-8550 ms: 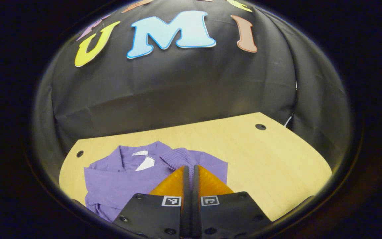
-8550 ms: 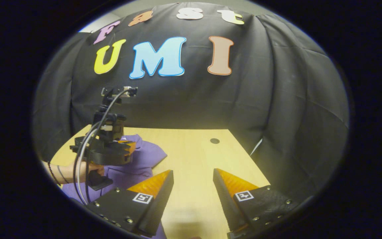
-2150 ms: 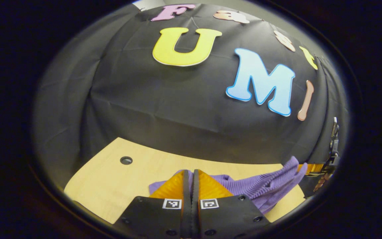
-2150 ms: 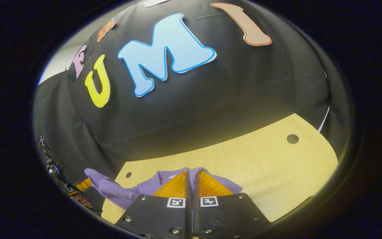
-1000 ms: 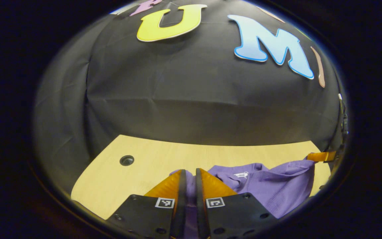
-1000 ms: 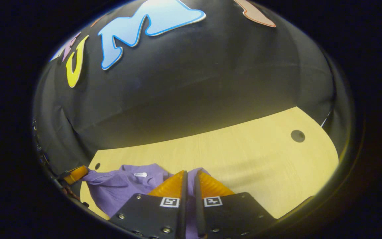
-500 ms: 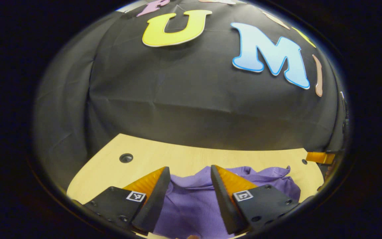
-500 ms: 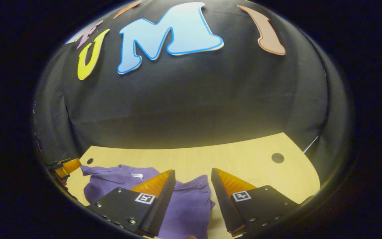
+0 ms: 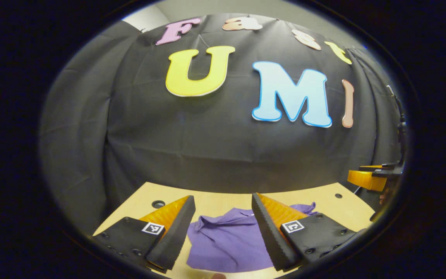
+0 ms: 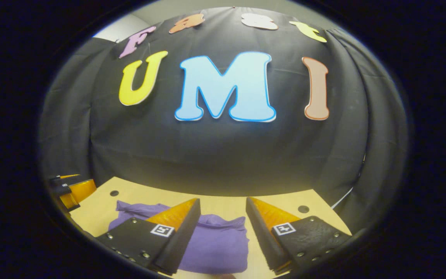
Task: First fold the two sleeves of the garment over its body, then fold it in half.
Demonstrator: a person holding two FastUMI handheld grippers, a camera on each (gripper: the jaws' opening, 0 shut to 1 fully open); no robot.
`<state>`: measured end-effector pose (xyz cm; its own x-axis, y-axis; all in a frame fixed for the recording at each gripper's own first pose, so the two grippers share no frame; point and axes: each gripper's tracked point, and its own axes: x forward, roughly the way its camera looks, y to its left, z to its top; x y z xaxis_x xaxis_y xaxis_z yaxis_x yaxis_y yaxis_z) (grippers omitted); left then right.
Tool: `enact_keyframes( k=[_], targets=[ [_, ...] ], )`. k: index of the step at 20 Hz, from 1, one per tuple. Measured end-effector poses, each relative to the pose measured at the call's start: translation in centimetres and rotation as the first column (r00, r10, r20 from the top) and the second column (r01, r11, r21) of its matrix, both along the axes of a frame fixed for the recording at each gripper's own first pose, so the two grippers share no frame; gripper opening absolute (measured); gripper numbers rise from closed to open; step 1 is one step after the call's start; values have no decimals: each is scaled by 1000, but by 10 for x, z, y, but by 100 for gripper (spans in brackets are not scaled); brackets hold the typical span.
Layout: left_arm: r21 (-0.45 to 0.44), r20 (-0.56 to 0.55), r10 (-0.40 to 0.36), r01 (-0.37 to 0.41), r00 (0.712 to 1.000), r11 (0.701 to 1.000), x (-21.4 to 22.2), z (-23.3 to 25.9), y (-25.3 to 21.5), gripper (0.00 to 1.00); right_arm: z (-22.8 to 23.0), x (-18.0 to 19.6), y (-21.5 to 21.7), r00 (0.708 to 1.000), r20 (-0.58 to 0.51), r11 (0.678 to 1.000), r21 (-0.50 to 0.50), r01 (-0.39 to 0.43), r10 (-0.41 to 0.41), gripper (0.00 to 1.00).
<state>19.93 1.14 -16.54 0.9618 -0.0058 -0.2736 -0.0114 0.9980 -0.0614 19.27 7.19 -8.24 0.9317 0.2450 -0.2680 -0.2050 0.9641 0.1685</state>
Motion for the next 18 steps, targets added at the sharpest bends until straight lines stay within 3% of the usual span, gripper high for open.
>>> enact_keyframes(
  k=[1, 13, 18],
  targets=[
    [-4, 17, -2, 2, 1000, 1000, -10, 11, 1, 94, 10, -9, 0, 1000, 17, 1000, 6, 2, -3, 82],
    [-10, 172, -70, 73, 983, 997, -132, 89, -6, 94, 79, -138, -7, 994, 104, 999, -7, 41, -40, 82],
    [28, 215, -68, 63, 974, 998, -166, 114, -8, 94, 113, -165, -9, 981, 189, 999, -10, 39, -37, 82]
  ],
)
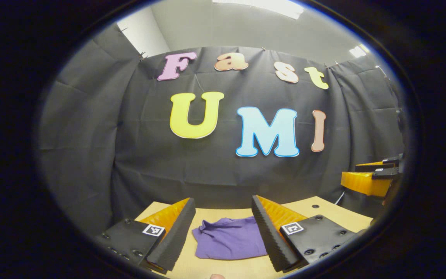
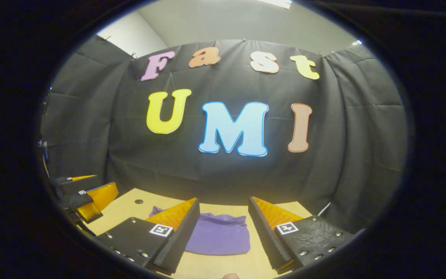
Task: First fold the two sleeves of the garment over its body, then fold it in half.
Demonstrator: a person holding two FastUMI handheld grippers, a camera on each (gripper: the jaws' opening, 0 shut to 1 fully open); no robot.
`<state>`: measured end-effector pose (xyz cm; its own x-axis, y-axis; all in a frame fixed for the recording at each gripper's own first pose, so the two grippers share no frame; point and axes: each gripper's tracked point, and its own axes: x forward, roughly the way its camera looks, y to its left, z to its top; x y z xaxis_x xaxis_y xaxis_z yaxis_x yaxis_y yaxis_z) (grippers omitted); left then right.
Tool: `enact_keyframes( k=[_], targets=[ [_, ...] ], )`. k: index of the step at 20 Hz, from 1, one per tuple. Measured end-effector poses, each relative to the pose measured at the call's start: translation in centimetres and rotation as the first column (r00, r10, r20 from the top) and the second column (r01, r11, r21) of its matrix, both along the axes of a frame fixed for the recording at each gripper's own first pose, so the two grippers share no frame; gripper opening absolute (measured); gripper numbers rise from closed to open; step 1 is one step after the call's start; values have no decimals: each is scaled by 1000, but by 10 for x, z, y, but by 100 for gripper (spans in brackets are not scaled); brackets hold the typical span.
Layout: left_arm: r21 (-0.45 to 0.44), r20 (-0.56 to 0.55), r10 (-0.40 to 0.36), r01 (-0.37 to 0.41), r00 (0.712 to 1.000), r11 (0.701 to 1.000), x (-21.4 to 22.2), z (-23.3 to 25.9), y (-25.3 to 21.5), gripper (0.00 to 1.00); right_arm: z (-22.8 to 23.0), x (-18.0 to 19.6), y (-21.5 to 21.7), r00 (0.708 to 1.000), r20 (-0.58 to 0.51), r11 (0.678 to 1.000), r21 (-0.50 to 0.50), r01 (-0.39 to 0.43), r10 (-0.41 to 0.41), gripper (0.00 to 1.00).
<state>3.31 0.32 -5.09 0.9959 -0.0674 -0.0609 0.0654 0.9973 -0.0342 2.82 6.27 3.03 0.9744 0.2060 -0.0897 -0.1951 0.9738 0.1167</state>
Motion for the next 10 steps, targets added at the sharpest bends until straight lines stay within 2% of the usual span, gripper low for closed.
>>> enact_keyframes(
  k=[7, 10],
  targets=[
    [-30, 15, 81, -80, 997, 996, -36, 15, -4, 94, 21, -17, -12, 990, 131, 994, -104, -30, 44, 82],
    [-46, 18, 109, -108, 994, 993, -48, 18, -6, 94, 14, -20, -12, 988, 133, 992, -107, -68, 82, 83]
  ],
)
